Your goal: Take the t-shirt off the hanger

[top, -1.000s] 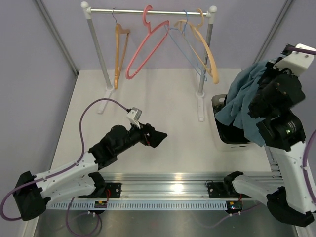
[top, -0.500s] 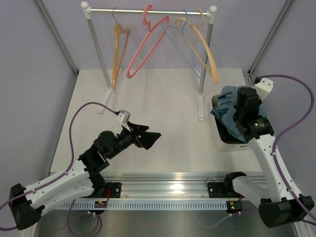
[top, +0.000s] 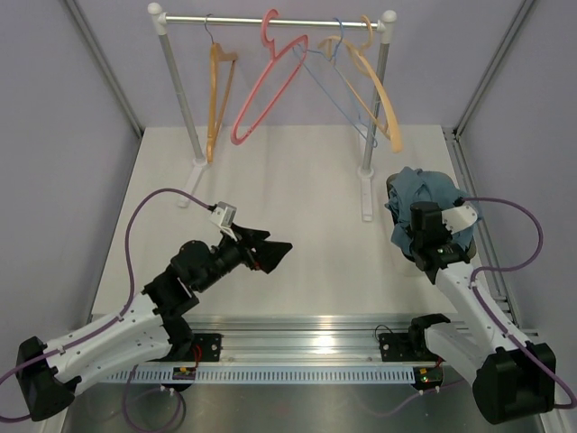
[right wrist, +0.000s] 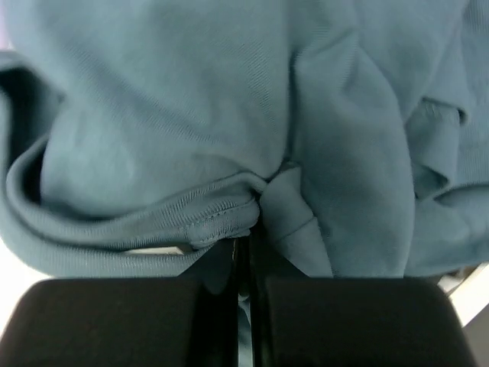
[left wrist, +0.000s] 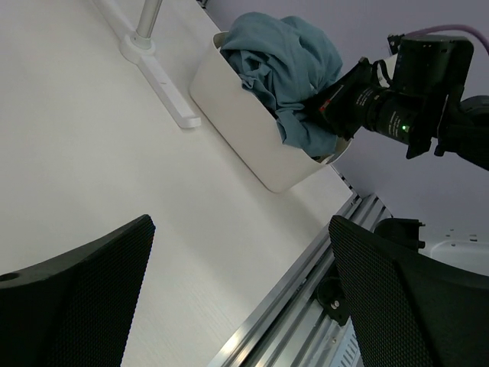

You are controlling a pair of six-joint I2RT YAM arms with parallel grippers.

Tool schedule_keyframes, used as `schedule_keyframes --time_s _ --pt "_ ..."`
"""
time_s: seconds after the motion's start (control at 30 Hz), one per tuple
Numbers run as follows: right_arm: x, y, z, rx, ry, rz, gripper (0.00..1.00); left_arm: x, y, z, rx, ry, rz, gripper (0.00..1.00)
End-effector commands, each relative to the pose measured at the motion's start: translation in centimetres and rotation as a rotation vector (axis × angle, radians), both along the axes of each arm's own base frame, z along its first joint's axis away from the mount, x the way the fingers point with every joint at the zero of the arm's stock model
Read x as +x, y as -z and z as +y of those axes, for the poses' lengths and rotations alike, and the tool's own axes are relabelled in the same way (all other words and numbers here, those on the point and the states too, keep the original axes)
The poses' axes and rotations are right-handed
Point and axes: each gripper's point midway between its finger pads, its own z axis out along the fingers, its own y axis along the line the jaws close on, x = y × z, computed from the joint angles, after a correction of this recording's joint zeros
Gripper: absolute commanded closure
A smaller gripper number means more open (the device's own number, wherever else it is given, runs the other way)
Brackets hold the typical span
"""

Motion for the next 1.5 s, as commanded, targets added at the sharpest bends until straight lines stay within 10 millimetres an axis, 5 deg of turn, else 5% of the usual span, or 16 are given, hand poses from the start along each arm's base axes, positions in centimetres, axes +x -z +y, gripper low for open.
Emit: schedule_keyframes --time_s 0.0,0.13,0.43,0.47,0.5,0.53,0.67,0.83,1.0,1.27,1.47 --pt "-1.4 1.7 0.3 0.195 0.146 -0.06 1.0 0.3 -1.6 0.5 -0.045 -0.038 -0.035 0.01" --pt "-2.9 3.6 -0.9 0.226 0.259 -0.095 0.92 0.5 -1.4 1.0 -0.05 -0.064 -0.034 0.01" --pt "-3.1 5.0 -1.5 0.14 0.259 0.017 0.79 0.5 -1.7 1.4 -0.061 -0.075 -0.037 0.01" --pt "-3.1 5.1 -1.4 0.148 0.258 0.013 0.74 0.4 -1.6 1.4 -0.059 -0.075 -0.036 0.01" --pt "-3.1 5.2 -1.4 0.157 0.262 0.011 0.51 0.4 -1.6 1.4 -0.058 -0.077 -0.035 0.01" --pt "-3.2 5.4 -1.3 0.164 0.264 0.013 0.4 0.4 -1.7 1.6 -0.062 -0.077 -0.039 0.01" --pt "-3.1 5.4 -1.0 0.163 0.243 0.022 0.26 0.3 -1.9 1.9 -0.065 -0.083 -0.043 0.01" --pt "-1.8 -1.9 -0.6 0.088 0.095 -0.083 0.23 0.1 -2.1 2.2 -0.064 -0.083 -0.048 0.01" --pt "-2.5 -9.2 -1.5 -0.047 0.012 -0.127 0.21 0.1 -2.2 2.3 -0.065 -0.088 -0.049 0.01" --pt "-2.0 -11.4 -0.5 -0.07 -0.081 -0.104 0.23 0.3 -2.0 2.0 -0.051 -0.091 -0.045 0.01" --pt "-1.3 -16.4 -5.1 -0.284 0.131 -0.211 0.43 0.2 -1.9 2.0 -0.059 -0.085 -0.047 0.01"
